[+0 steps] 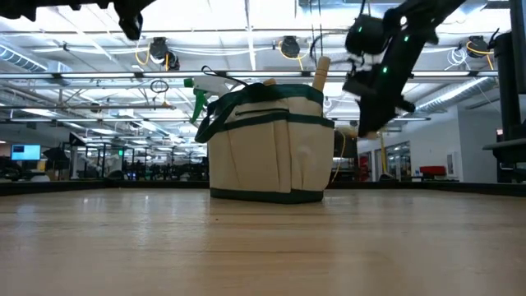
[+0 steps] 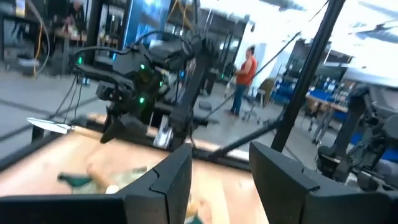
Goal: Pick & Place Garden tools in Gardening bag
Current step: Put the trowel into the gardening bag
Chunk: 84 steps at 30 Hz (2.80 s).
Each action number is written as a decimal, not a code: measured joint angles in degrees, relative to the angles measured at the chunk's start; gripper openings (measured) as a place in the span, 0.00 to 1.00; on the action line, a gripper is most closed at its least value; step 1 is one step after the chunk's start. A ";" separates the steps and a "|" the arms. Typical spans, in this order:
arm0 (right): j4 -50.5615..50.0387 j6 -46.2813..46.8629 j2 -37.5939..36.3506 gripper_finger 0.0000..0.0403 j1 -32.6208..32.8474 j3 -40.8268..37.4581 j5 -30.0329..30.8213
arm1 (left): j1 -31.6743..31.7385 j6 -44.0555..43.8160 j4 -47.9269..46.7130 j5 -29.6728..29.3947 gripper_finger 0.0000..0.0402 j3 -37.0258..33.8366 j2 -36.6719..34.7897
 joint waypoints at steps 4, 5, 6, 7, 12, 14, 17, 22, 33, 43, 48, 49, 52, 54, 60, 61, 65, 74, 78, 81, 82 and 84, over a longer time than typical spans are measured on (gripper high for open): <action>2.42 -1.80 -5.12 0.15 0.00 0.00 2.65 | 0.00 1.34 5.23 -0.02 0.41 0.02 0.04; 3.15 -2.30 -6.24 0.15 0.00 0.00 2.72 | 0.00 1.34 6.12 -0.02 0.41 0.02 0.04; 4.13 -2.94 -7.09 0.15 -0.02 0.00 2.86 | 0.00 1.34 6.74 -0.02 0.41 0.02 0.04; 5.15 -3.63 -7.92 0.15 -0.02 0.01 2.86 | 0.00 1.34 7.31 -0.02 0.41 0.02 0.04; 9.88 -7.95 -10.72 0.15 0.00 0.07 4.11 | -0.07 -0.47 11.79 -0.71 0.41 0.02 0.41; 11.83 -9.75 -11.24 0.15 0.00 0.09 4.13 | -0.07 -1.68 14.47 -1.55 0.41 0.02 1.00; 14.81 -12.28 -11.74 0.15 0.09 0.09 3.95 | -0.07 -3.74 19.22 -2.26 0.41 0.07 2.68; 17.49 -16.45 -11.73 0.15 1.80 0.11 3.90 | -0.07 -8.45 22.83 -3.12 0.41 0.07 5.90; 22.45 -32.01 -11.73 0.15 8.28 0.11 3.91 | -0.07 -18.83 25.06 -7.92 0.41 0.07 12.82; 29.33 -56.36 -11.75 0.15 14.22 0.11 3.94 | -0.07 -24.81 30.36 -7.65 0.41 0.47 16.42; 33.13 -69.83 -11.75 0.15 17.01 0.11 4.13 | -0.07 -24.55 31.16 -5.75 0.41 4.06 19.46; 33.78 -72.34 -11.75 0.15 17.53 0.11 4.18 | -0.07 -24.29 31.12 -5.43 0.41 4.98 20.13; 35.90 -78.93 -11.75 0.15 18.87 0.11 4.26 | -0.07 -23.29 30.84 -4.59 0.41 8.28 22.19; 36.83 -82.99 -11.75 0.15 19.77 0.13 4.31 | -0.07 -23.12 30.77 -4.39 0.41 10.57 23.44; 37.50 -93.70 -11.75 0.15 22.92 0.13 6.00 | -0.07 -24.02 28.84 -3.98 0.41 16.55 26.29; 37.63 -95.39 -11.75 0.15 23.67 0.13 7.25 | -0.07 -24.81 27.29 -3.97 0.41 17.48 26.53; 38.49 -102.73 -11.75 0.15 26.79 0.14 13.69 | -0.07 -28.43 18.51 -4.53 0.41 21.29 27.72; 40.34 -115.73 -11.24 0.15 33.82 0.16 22.44 | 0.96 -35.55 9.26 -4.83 0.41 26.97 32.62; 40.31 -121.49 -10.00 0.15 36.44 0.17 27.20 | 1.34 -37.24 9.26 -3.01 0.41 27.81 34.67; 40.42 -124.97 -8.53 0.15 37.99 0.17 29.70 | 1.38 -38.64 9.14 -1.76 0.41 28.87 36.49; 40.58 -126.06 -7.94 0.15 38.37 0.17 30.26 | 1.38 -38.77 9.12 -0.91 0.41 29.19 37.02; 41.42 -128.10 -7.03 0.15 39.12 0.17 31.16 | 1.38 -39.08 9.30 0.55 0.41 30.25 38.37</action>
